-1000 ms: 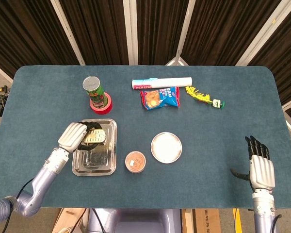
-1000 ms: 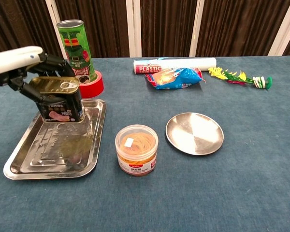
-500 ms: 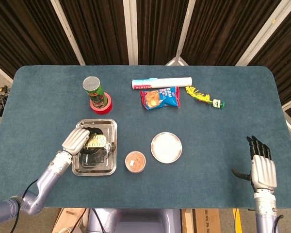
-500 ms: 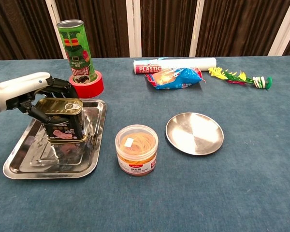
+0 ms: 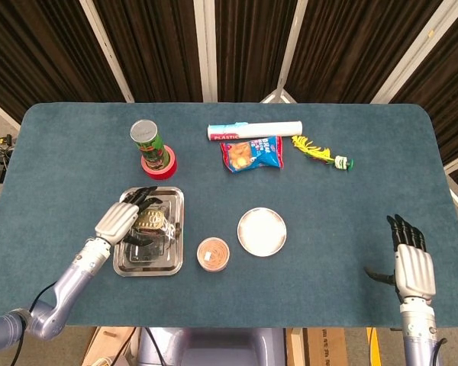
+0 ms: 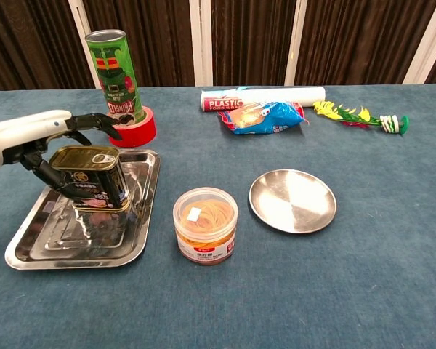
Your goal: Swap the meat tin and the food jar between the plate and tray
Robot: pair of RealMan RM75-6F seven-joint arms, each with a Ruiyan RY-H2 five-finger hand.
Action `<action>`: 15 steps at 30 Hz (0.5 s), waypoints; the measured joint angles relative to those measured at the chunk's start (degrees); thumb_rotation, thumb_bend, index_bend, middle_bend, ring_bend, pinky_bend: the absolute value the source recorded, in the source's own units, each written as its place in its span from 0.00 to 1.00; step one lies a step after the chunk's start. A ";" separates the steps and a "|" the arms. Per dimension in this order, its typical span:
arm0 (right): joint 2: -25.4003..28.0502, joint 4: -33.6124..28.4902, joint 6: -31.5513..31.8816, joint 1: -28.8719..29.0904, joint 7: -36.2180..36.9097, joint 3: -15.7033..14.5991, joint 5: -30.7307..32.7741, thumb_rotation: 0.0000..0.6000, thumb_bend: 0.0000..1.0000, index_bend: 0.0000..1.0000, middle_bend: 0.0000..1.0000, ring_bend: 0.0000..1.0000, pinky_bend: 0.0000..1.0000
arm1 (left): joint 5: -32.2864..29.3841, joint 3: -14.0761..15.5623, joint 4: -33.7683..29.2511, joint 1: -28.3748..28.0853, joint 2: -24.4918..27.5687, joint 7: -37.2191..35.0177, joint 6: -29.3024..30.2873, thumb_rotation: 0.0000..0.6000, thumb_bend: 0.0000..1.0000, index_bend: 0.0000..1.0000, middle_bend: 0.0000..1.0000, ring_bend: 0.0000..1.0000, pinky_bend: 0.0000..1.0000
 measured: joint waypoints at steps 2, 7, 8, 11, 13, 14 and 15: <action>0.16 -0.02 -0.11 0.02 0.10 -0.14 -0.34 1.00 0.01 0.00 0.00 0.00 0.00 | 0.24 -0.14 -2.36 0.36 1.45 0.89 1.02 1.00 0.15 0.20 0.00 0.00 0.15; 0.68 0.16 -1.27 0.41 1.47 -0.98 -2.87 1.00 0.01 0.00 0.00 0.00 0.00 | 2.67 0.16 -10.00 3.76 6.44 3.95 8.77 1.00 0.15 0.20 0.00 0.00 0.14; 0.82 0.16 -1.74 0.59 2.13 -1.24 -3.75 1.00 0.01 0.00 0.00 0.00 0.00 | 3.46 0.39 -11.18 4.84 7.33 4.63 11.10 1.00 0.15 0.20 0.00 0.00 0.14; 1.51 0.06 -4.08 1.69 5.26 -2.32 -7.96 1.00 0.01 0.00 0.00 0.00 0.00 | 6.41 1.57 -14.31 9.37 10.18 7.86 20.15 1.00 0.15 0.20 0.00 0.00 0.14; 2.05 -0.21 -6.16 3.10 7.53 -3.03 -11.96 1.00 0.01 0.00 0.00 0.00 0.00 | 8.49 2.82 -15.65 13.39 11.96 10.91 26.72 1.00 0.15 0.20 0.00 0.00 0.14; 2.24 -0.43 -7.17 3.90 8.49 -3.31 -13.84 1.00 0.01 0.00 0.00 0.00 0.00 | 9.25 3.46 -16.02 15.33 12.66 12.14 29.27 1.00 0.15 0.20 0.00 0.00 0.14; 2.45 -0.93 -8.82 5.22 9.78 -3.66 -16.40 1.00 0.01 0.00 0.00 0.00 0.00 | 9.88 4.15 -16.29 17.29 13.31 13.16 31.46 1.00 0.15 0.20 0.00 0.00 0.13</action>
